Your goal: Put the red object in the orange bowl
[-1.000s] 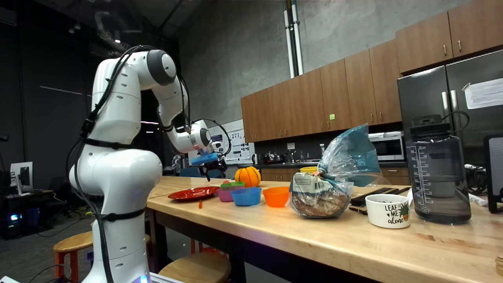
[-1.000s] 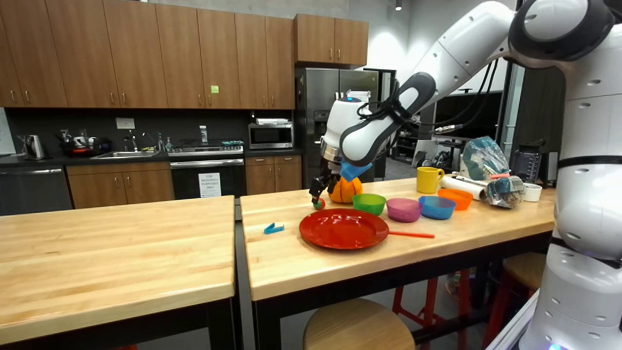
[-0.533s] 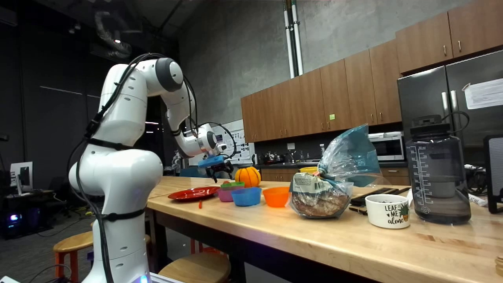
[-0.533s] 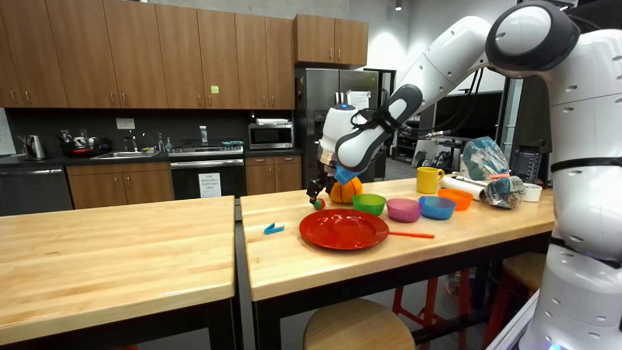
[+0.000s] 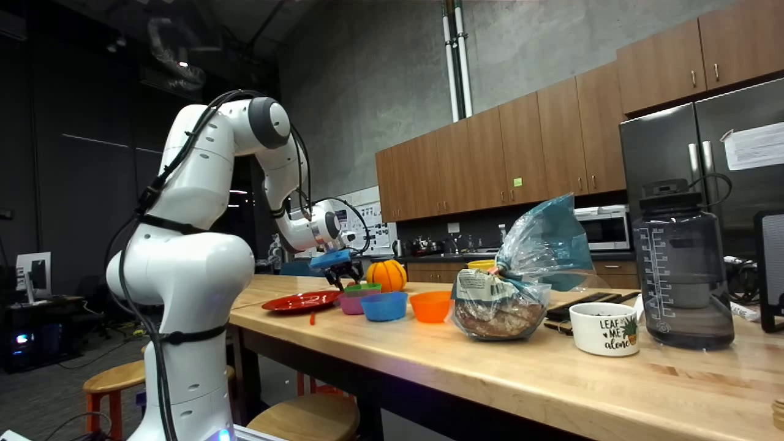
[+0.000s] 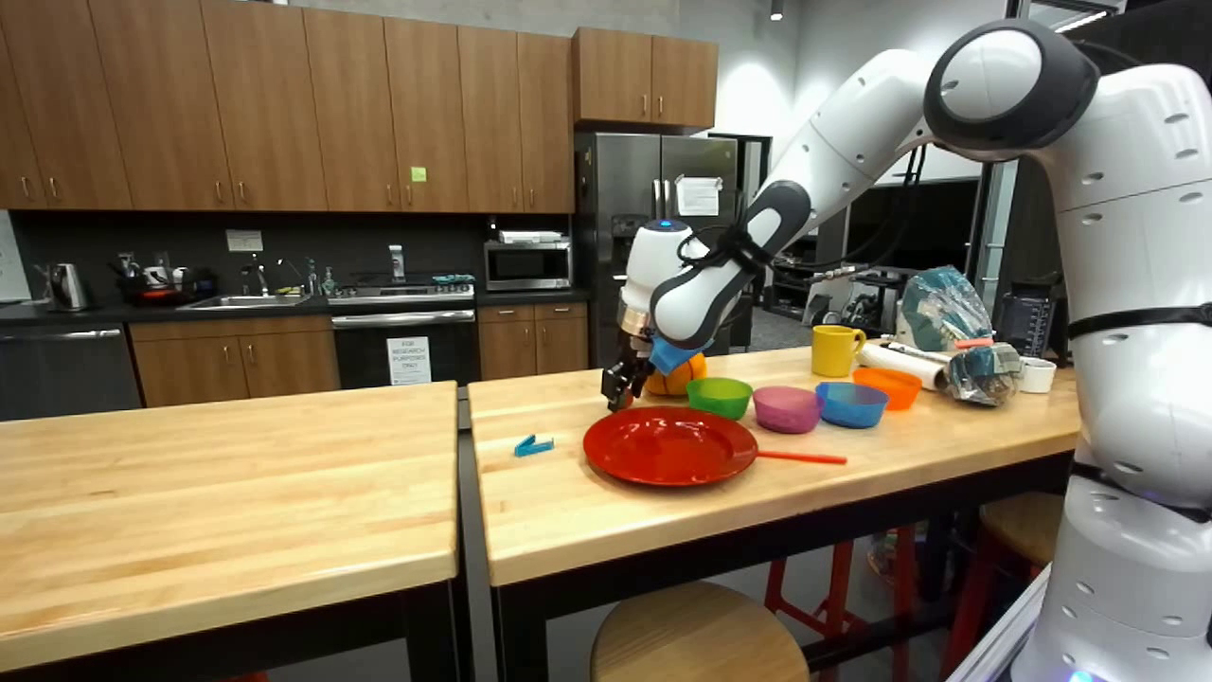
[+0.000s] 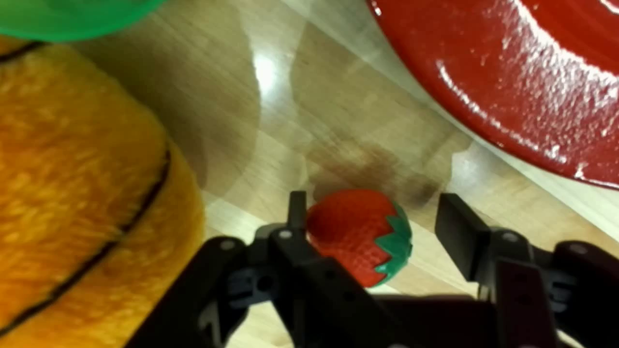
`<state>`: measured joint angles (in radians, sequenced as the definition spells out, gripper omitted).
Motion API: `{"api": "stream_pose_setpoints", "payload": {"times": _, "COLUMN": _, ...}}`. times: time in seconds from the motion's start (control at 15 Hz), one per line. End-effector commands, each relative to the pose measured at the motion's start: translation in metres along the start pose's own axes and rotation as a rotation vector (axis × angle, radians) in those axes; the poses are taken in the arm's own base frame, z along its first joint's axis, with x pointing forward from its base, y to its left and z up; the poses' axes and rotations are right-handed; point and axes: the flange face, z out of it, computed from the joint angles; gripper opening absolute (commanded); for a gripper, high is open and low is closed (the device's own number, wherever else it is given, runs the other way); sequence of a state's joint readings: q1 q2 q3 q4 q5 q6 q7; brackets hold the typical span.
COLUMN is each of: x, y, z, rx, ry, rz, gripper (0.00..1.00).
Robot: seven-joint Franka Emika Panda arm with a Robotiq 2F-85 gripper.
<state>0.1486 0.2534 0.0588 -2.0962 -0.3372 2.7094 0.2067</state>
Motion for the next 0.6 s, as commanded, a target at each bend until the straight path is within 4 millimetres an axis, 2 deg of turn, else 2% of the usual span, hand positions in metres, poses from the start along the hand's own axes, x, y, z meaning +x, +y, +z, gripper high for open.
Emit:
{"api": "stream_pose_setpoints", "payload": {"times": 0.0, "x": 0.005, "y": 0.002, "z": -0.005, "rx": 0.001, "ry": 0.023, "rz": 0.025, "gripper": 0.37}}
{"api": "stream_pose_setpoints", "payload": {"times": 0.07, "x": 0.005, "y": 0.002, "z": -0.006, "rx": 0.003, "ry": 0.025, "rz": 0.027, "gripper": 0.28}}
{"api": "stream_pose_setpoints", "payload": {"times": 0.13, "x": 0.004, "y": 0.003, "z": -0.007, "rx": 0.004, "ry": 0.027, "rz": 0.028, "gripper": 0.26}}
{"api": "stream_pose_setpoints", "payload": {"times": 0.27, "x": 0.004, "y": 0.003, "z": -0.01, "rx": 0.012, "ry": 0.031, "rz": 0.033, "gripper": 0.26}}
{"api": "stream_pose_setpoints", "payload": {"times": 0.53, "x": 0.007, "y": -0.002, "z": -0.035, "rx": 0.067, "ry": 0.038, "rz": 0.055, "gripper": 0.26}}
